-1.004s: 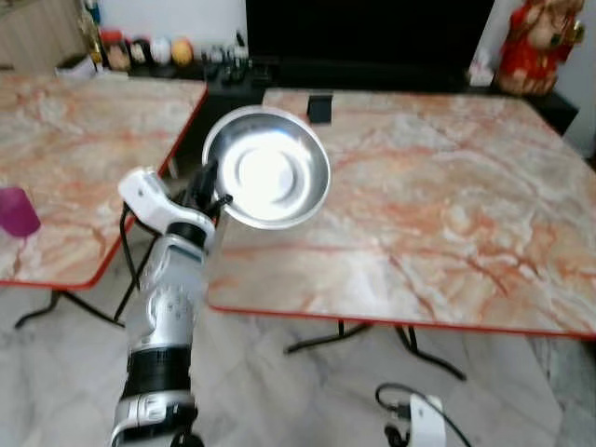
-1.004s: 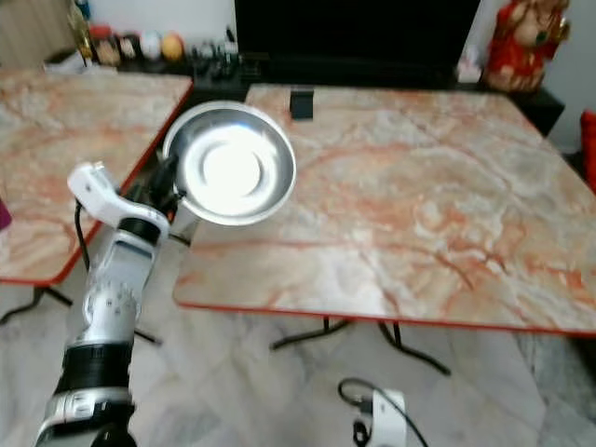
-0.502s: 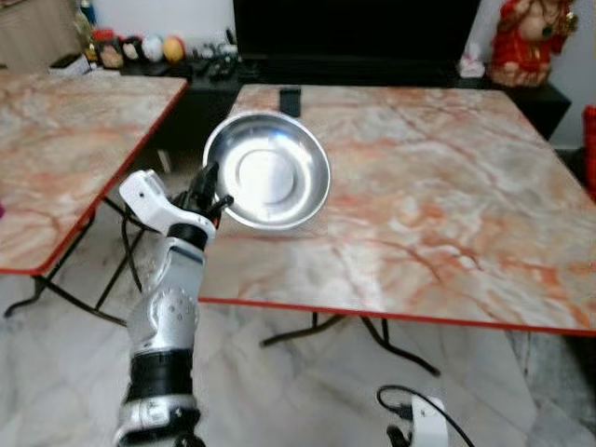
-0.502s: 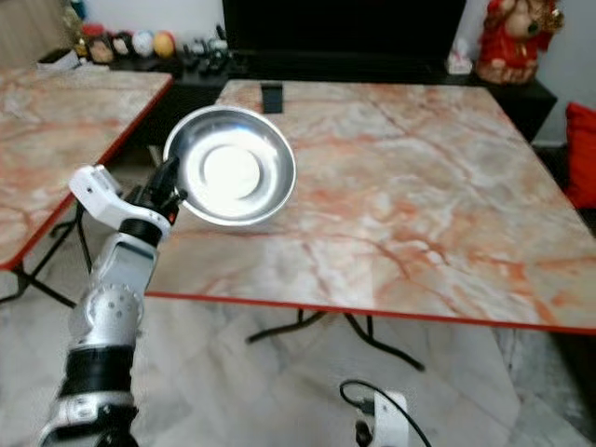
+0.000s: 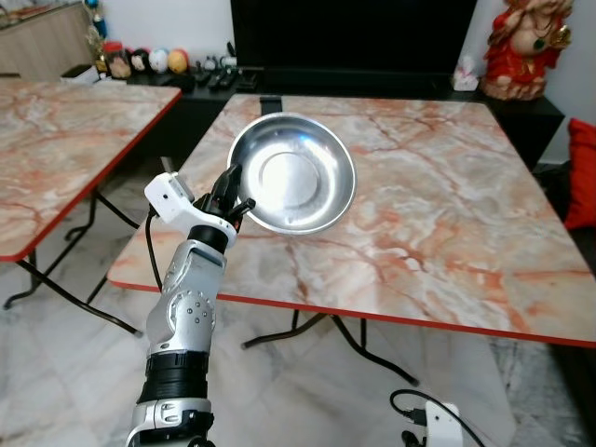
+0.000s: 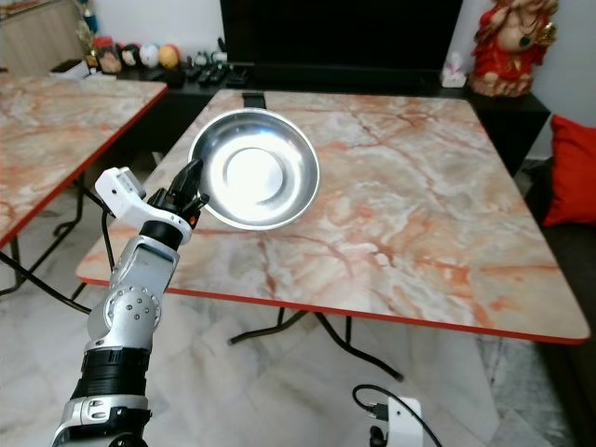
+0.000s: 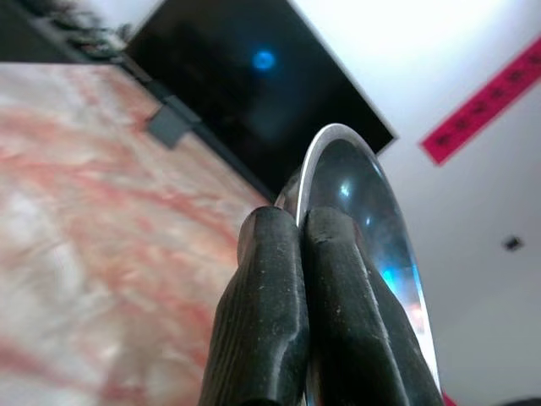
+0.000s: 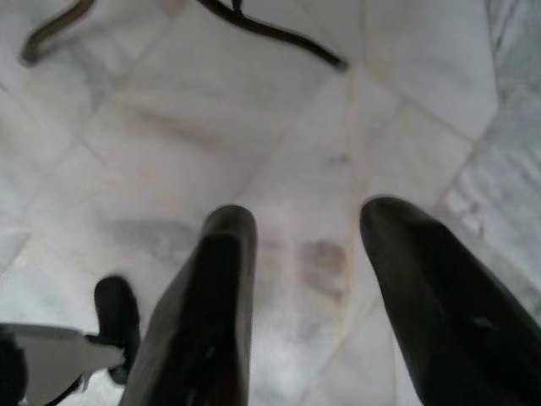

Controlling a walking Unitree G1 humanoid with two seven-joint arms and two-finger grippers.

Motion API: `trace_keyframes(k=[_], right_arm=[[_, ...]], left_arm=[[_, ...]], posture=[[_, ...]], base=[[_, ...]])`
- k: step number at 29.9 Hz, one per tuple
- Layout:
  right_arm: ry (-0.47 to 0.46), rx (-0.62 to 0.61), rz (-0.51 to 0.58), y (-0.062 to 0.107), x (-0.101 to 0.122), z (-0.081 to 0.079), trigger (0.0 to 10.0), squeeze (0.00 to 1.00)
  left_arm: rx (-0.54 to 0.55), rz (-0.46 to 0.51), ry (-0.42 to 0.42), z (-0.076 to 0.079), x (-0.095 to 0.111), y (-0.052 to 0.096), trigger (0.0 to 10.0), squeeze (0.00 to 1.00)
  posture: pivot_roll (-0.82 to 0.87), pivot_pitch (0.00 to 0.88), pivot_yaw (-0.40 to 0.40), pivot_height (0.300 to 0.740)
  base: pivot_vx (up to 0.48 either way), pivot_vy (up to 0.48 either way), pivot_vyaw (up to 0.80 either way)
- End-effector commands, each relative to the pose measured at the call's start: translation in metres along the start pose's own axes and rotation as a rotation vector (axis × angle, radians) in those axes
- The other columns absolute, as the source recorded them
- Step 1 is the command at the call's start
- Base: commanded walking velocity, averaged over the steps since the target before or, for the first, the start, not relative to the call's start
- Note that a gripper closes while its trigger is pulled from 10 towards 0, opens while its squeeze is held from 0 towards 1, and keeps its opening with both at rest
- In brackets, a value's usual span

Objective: Setting the table

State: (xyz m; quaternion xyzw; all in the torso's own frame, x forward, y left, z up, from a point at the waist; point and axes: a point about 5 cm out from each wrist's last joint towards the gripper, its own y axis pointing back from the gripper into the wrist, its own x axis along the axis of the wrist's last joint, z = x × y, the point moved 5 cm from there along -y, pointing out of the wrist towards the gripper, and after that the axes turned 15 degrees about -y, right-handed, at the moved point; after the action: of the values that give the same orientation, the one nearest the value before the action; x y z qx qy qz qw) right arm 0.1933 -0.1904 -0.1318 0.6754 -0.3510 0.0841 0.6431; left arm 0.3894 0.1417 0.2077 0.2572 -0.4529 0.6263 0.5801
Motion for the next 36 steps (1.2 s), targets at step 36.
trace_keyframes(k=[36], right_arm=[[-0.021, -0.006, 0.007, 0.0, 0.001, 0.001, 10.0, 0.0]], left_arm=[[-0.065, -0.179, -0.327, -0.049, 0.001, 0.013, 10.0, 0.0]], posture=[[0.06, 0.0, -0.021, 0.74]], base=[[0.0, -0.136, 0.0]])
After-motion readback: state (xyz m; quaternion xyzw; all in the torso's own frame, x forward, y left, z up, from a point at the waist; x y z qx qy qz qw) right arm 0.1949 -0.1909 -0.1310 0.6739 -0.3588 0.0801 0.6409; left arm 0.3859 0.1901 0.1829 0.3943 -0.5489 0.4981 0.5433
